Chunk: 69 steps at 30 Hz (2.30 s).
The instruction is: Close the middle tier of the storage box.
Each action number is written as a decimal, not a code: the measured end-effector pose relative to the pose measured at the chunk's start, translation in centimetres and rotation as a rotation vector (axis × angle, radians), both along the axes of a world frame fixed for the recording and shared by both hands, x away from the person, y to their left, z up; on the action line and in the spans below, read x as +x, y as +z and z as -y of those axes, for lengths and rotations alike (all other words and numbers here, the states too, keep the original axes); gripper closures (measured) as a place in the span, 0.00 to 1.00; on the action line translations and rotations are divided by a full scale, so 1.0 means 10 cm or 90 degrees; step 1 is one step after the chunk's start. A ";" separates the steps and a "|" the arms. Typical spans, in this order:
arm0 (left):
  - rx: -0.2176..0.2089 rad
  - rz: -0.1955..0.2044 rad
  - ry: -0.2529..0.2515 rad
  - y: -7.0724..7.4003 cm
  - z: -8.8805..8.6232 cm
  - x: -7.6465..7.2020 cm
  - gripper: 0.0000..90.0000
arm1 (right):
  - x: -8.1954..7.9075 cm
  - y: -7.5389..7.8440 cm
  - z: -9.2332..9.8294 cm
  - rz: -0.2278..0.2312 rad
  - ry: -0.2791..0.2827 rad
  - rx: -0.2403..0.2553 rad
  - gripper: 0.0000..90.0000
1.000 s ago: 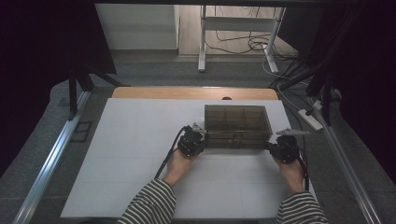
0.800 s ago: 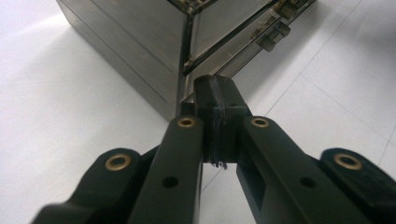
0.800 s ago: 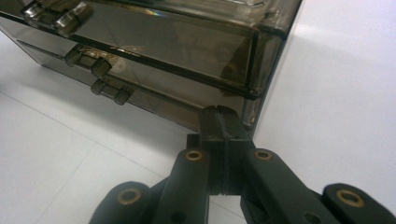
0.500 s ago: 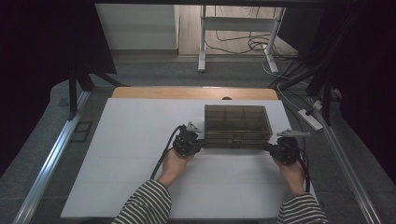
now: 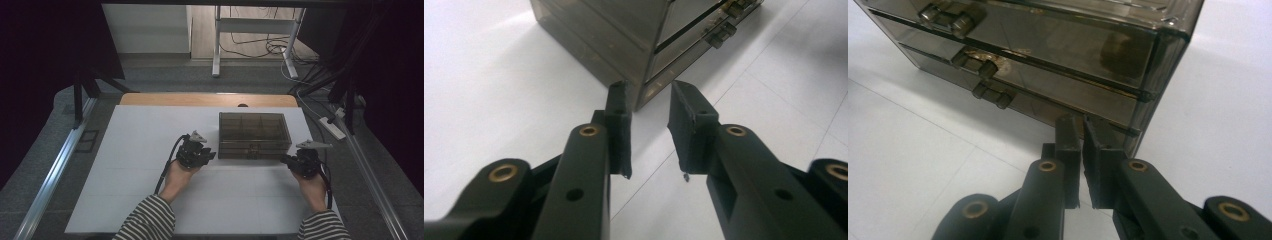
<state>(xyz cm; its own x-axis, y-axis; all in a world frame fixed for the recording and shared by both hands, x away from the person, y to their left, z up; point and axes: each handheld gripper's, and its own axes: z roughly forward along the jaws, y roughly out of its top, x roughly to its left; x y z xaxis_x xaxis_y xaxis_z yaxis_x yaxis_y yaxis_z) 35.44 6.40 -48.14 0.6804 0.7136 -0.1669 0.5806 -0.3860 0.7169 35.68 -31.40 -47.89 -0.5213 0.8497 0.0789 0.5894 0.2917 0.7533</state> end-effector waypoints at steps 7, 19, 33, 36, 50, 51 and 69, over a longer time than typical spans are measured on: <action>0.000 0.007 0.006 0.02 -0.11 -0.06 0.70 | -0.05 -0.03 0.00 0.002 0.000 0.004 0.91; -0.013 0.016 0.024 0.02 -0.29 -0.13 0.61 | -0.14 -0.05 -0.02 0.004 0.007 0.015 0.84; -0.025 0.025 0.044 0.01 -0.49 -0.21 0.58 | -0.19 -0.08 -0.04 0.006 0.008 0.020 0.75; -0.027 0.027 0.047 0.01 -0.53 -0.23 0.57 | -0.20 -0.08 -0.04 0.007 0.007 0.022 0.73; -0.037 0.034 0.059 0.01 -0.68 -0.33 0.53 | -0.26 -0.10 -0.06 0.014 0.000 0.020 0.61; -0.037 0.035 0.059 0.01 -0.69 -0.34 0.53 | -0.27 -0.10 -0.06 0.015 0.000 0.021 0.60; -0.052 0.053 0.075 0.00 -0.87 -0.46 0.51 | -0.38 -0.10 -0.08 0.032 0.002 0.022 0.53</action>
<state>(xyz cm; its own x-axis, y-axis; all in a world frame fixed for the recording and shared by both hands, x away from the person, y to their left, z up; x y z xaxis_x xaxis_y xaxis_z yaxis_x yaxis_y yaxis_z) 30.82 15.06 -48.14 0.6066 0.7756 -0.1746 0.5556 -0.2565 0.7909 31.89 -30.58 -48.91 -0.5284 0.8451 0.0815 0.5492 0.2670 0.7918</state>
